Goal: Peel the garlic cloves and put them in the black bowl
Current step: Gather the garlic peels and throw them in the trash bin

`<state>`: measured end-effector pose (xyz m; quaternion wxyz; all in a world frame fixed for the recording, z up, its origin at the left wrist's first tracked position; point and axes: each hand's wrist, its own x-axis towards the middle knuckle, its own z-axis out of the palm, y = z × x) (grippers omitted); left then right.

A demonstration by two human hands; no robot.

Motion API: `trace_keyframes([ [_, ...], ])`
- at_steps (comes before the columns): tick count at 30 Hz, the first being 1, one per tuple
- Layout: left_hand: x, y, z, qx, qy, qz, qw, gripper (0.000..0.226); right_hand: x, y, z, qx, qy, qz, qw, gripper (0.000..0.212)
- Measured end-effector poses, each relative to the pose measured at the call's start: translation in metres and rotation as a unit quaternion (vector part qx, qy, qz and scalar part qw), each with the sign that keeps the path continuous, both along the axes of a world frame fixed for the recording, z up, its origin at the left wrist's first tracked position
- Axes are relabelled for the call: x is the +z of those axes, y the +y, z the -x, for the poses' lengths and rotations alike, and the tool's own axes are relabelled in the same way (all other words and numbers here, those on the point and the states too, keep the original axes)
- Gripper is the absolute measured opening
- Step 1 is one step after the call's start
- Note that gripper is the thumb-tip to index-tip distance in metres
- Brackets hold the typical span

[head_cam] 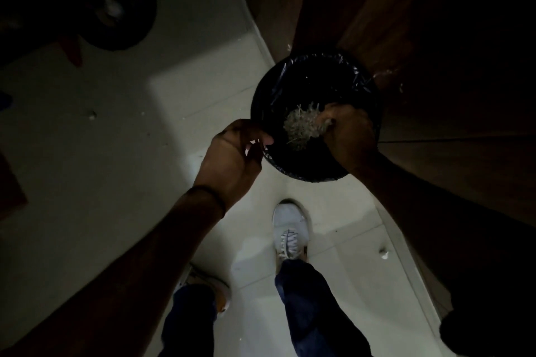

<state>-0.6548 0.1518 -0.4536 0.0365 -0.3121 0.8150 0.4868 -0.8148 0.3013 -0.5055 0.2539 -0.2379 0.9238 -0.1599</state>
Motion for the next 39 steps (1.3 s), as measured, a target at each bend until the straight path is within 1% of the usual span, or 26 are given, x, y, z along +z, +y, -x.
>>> trace_keyframes([
  [2, 0.027, -0.005, -0.011, 0.014, 0.0, -0.006, 1.0, 0.027, 0.028, -0.006, -0.01, -0.015, 0.002, 0.001, 1.0, 0.022],
  [5, 0.075, -0.013, -0.034, 0.049, -0.014, 0.005, 0.999, 0.026, 0.083, -0.023, -0.034, -0.056, -0.039, 0.028, 0.997, 0.02],
  [7, 0.109, -0.019, -0.054, 0.073, -0.012, 0.019, 0.997, 0.026, 0.129, -0.04, -0.057, -0.06, -0.071, 0.059, 0.994, 0.021],
  [11, 0.19, -0.031, -0.112, 0.129, -0.017, 0.037, 0.991, 0.026, 0.234, -0.076, -0.121, -0.008, -0.155, 0.13, 0.979, 0.018],
  [15, 0.288, -0.047, -0.188, 0.2, -0.001, 0.061, 0.978, 0.026, 0.33, -0.118, -0.198, 0.082, -0.195, 0.187, 0.959, 0.015],
  [18, 0.356, -0.059, -0.259, 0.27, 0.01, 0.111, 0.956, 0.024, 0.401, -0.155, -0.264, 0.15, -0.209, 0.226, 0.94, 0.013],
  [21, 0.415, -0.069, -0.338, 0.36, 0.019, 0.147, 0.921, 0.022, 0.464, -0.191, -0.331, 0.218, -0.246, 0.253, 0.91, 0.012],
  [23, 0.451, -0.073, -0.392, 0.425, 0.035, 0.165, 0.889, 0.023, 0.498, -0.214, -0.377, 0.267, -0.268, 0.267, 0.886, 0.012],
  [28, 0.505, -0.082, -0.505, 0.58, 0.096, 0.21, 0.781, 0.022, 0.554, -0.267, -0.486, 0.36, -0.306, 0.305, 0.827, 0.012],
  [30, 0.514, -0.082, -0.537, 0.628, 0.11, 0.222, 0.738, 0.022, 0.564, -0.287, -0.526, 0.4, -0.325, 0.308, 0.8, 0.011],
  [33, 0.513, -0.082, -0.571, 0.683, 0.113, 0.229, 0.685, 0.022, 0.569, -0.312, -0.577, 0.457, -0.351, 0.291, 0.764, 0.011],
  [37, 0.5, -0.084, -0.596, 0.743, 0.099, 0.223, 0.623, 0.024, 0.56, -0.344, -0.622, 0.522, -0.357, 0.246, 0.734, 0.013],
  [39, 0.496, -0.086, -0.601, 0.778, 0.092, 0.213, 0.584, 0.024, 0.551, -0.362, -0.639, 0.559, -0.347, 0.221, 0.72, 0.012],
])
